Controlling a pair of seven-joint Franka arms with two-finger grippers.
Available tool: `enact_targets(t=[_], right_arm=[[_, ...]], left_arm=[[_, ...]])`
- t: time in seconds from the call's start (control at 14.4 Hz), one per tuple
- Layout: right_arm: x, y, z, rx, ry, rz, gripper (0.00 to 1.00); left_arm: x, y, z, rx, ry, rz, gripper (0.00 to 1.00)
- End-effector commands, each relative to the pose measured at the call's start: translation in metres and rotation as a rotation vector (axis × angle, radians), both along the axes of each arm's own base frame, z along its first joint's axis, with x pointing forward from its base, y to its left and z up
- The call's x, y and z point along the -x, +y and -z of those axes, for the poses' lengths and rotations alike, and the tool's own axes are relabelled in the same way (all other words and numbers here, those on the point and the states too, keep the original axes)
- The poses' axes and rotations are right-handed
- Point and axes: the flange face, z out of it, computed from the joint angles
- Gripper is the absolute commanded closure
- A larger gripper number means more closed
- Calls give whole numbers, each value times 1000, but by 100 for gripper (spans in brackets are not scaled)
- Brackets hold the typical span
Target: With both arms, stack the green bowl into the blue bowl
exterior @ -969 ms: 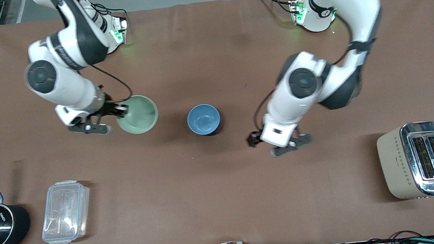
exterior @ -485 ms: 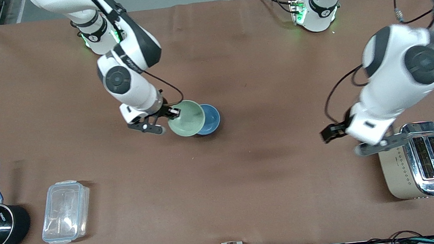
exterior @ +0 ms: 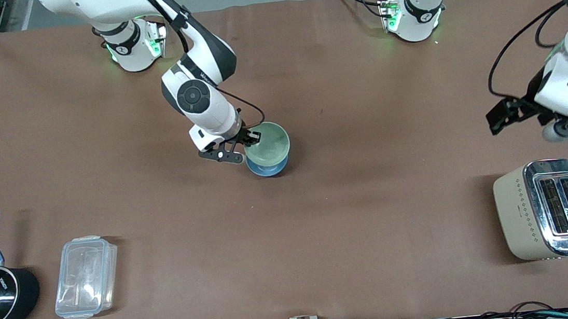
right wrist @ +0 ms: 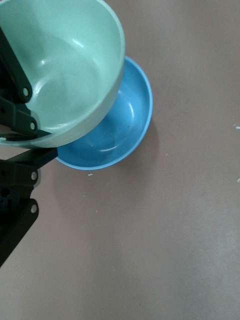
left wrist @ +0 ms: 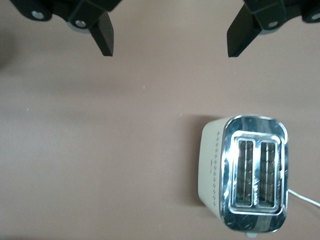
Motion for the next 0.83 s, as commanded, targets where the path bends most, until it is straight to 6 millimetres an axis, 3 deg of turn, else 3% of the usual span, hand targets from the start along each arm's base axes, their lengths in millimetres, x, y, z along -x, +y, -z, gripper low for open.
enact_targets(t=[0.0,0.14,0.35,0.55,0.76], right_arm=[[-3,-7,4,-5,-17,30,100],[-7,-9,13,-6,-31,27,100],[-9,-10,16,-4,-33,29,100],[-9,-11,19,-5,-37,30,99],[-8,-9,23,-2,-37,23,83]], left_arm=[[14,6,-22,-22,4,68,0],[18,16,-25,-17,16,102,0],[44,16,-35,22,19,88,0],[64,31,-40,14,21,83,0],[73,34,-38,18,28,65,0]])
